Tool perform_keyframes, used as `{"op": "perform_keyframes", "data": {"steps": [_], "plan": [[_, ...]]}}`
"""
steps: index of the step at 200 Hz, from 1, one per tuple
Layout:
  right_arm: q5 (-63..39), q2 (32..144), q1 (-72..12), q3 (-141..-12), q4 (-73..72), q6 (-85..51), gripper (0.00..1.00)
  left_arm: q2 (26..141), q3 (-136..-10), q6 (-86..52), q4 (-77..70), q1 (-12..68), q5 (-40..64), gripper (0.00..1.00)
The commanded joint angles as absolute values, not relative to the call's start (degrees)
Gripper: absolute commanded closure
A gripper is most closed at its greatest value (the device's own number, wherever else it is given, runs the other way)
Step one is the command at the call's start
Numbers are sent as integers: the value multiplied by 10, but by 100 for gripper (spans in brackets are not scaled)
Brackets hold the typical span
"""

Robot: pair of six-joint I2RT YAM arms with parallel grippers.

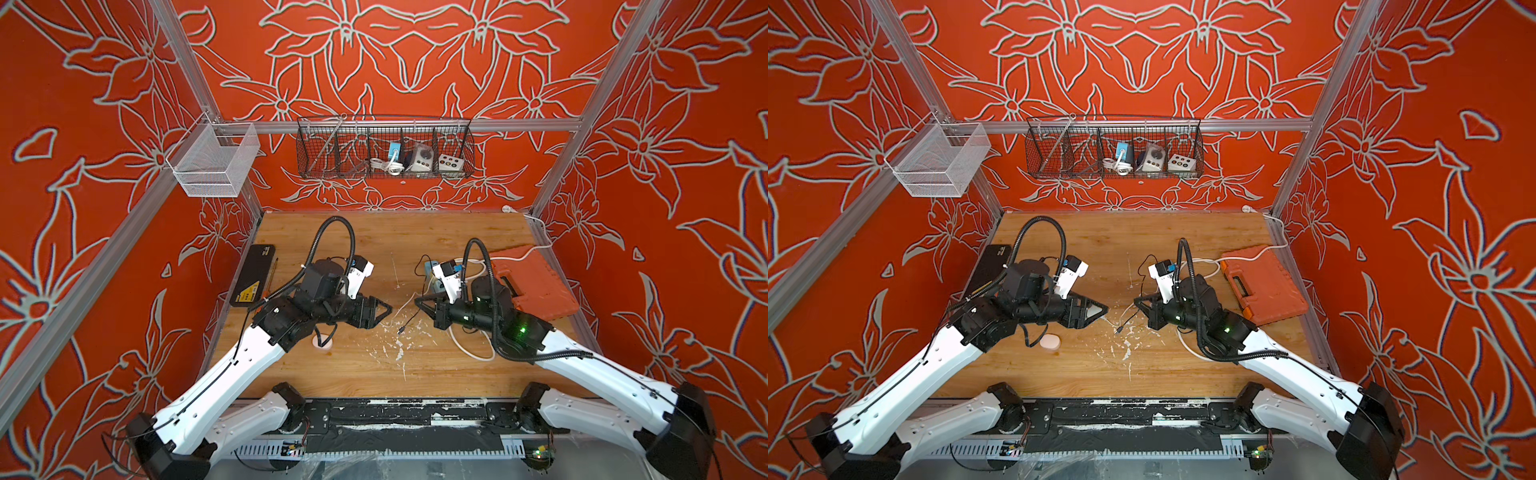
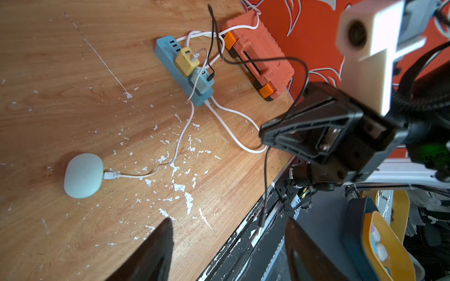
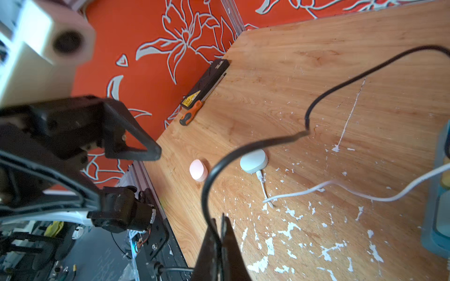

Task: Charge the bluetooth headset
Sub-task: Adjust the charging cable.

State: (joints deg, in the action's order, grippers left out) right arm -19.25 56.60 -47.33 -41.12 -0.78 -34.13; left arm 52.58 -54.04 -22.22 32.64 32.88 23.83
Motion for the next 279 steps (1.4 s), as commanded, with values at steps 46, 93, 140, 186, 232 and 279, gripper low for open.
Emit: {"op": "perform_keyframes", "data": {"steps": [46,93,140,186,232,279], "plan": [[-186,543,-476,-400,-82,-408,100,478,-430,-328,98,326,309,26],[-188,547,-477,-390,-109,-425,100,494,-415,-359,30,334,347,30],[-165,536,-477,-384,-116,-430,100,499,-409,-360,12,358,367,37],[-152,519,-477,-379,-122,-438,100,505,-397,-359,13,372,359,53],[-146,511,-477,-373,-124,-440,100,506,-406,-358,11,376,363,68],[-152,507,-477,-360,-131,-446,100,504,-413,-355,2,378,369,90]]}}
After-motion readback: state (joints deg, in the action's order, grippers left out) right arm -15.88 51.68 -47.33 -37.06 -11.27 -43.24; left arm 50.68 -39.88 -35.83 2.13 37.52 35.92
